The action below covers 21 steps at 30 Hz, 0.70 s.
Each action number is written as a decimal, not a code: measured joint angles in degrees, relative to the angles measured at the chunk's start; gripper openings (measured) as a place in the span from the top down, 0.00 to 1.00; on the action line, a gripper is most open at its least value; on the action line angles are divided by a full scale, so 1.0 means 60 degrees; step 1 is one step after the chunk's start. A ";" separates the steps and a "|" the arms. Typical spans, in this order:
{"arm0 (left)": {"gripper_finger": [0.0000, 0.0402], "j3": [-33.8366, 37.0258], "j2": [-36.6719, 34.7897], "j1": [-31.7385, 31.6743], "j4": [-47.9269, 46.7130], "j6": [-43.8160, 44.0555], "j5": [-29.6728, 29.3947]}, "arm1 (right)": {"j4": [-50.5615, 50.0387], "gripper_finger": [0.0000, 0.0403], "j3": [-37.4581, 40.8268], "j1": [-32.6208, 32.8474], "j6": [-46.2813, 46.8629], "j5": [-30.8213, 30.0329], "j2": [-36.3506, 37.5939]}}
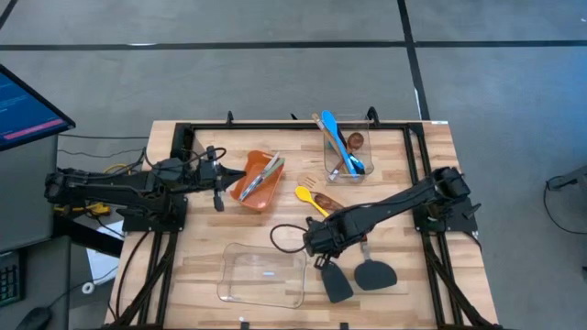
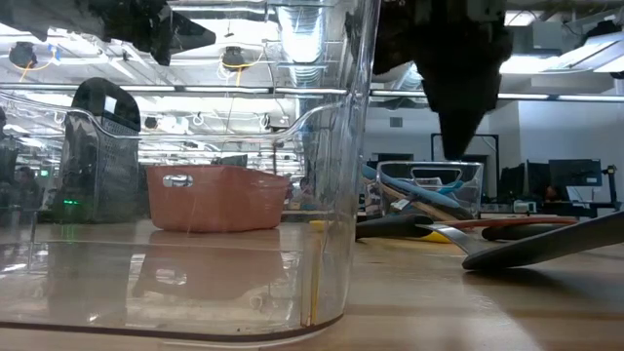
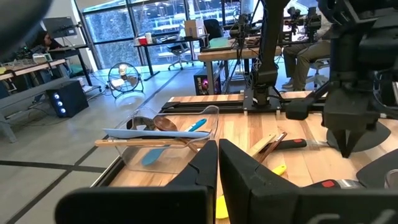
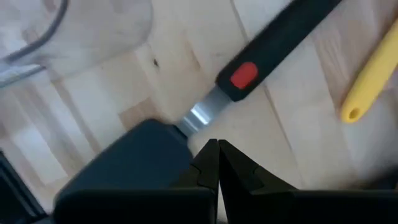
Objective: Pick & Place Kitchen Items
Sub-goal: Adjust the bottom transparent bin
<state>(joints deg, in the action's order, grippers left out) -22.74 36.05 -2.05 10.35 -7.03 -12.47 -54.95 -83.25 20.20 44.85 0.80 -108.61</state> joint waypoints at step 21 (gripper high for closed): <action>0.99 0.0000 0.0000 -0.0003 0.0018 0.0000 0.0015 | 0.0103 0.71 0.0180 0.0012 0.2113 -0.0626 -0.0071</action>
<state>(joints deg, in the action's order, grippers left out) -22.74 36.05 -2.06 10.46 -7.03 -12.38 -54.33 -82.17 20.27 57.52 -2.96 -109.03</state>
